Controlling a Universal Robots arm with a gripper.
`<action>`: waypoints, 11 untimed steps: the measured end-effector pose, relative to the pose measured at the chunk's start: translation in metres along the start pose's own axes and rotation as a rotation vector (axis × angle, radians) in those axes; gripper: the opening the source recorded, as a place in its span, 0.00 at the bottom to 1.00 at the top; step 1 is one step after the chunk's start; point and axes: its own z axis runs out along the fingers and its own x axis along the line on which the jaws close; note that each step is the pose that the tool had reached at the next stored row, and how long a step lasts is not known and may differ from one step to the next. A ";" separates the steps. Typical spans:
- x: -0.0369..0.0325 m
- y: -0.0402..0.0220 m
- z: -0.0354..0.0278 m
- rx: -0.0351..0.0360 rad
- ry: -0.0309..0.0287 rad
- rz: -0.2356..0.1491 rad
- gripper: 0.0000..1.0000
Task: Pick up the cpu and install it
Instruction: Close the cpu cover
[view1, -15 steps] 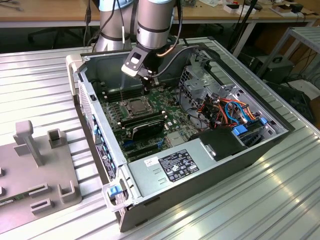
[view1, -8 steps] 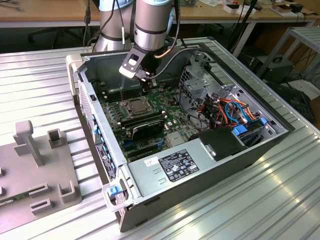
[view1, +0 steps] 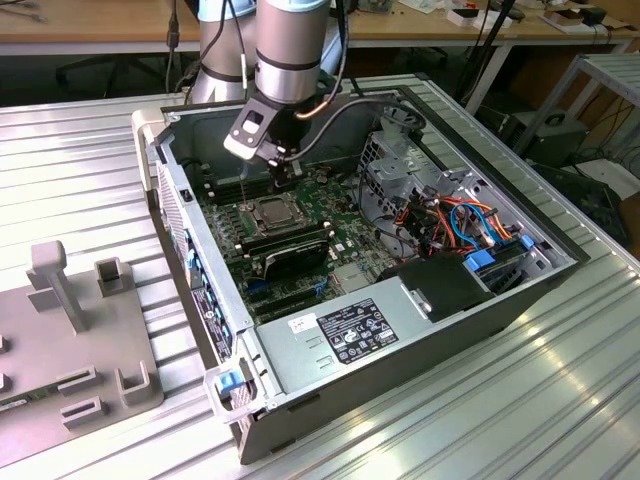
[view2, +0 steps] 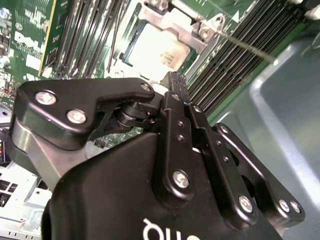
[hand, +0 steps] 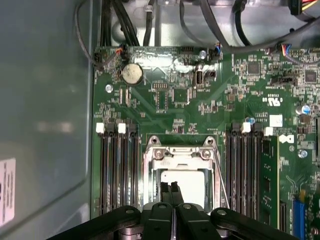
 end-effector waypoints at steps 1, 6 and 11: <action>0.0000 -0.0018 0.0000 0.0001 0.0000 0.000 0.11; 0.0000 -0.0050 0.0000 0.0000 0.0000 -0.001 0.11; -0.0001 -0.0039 0.0002 0.0002 0.0010 -0.015 0.11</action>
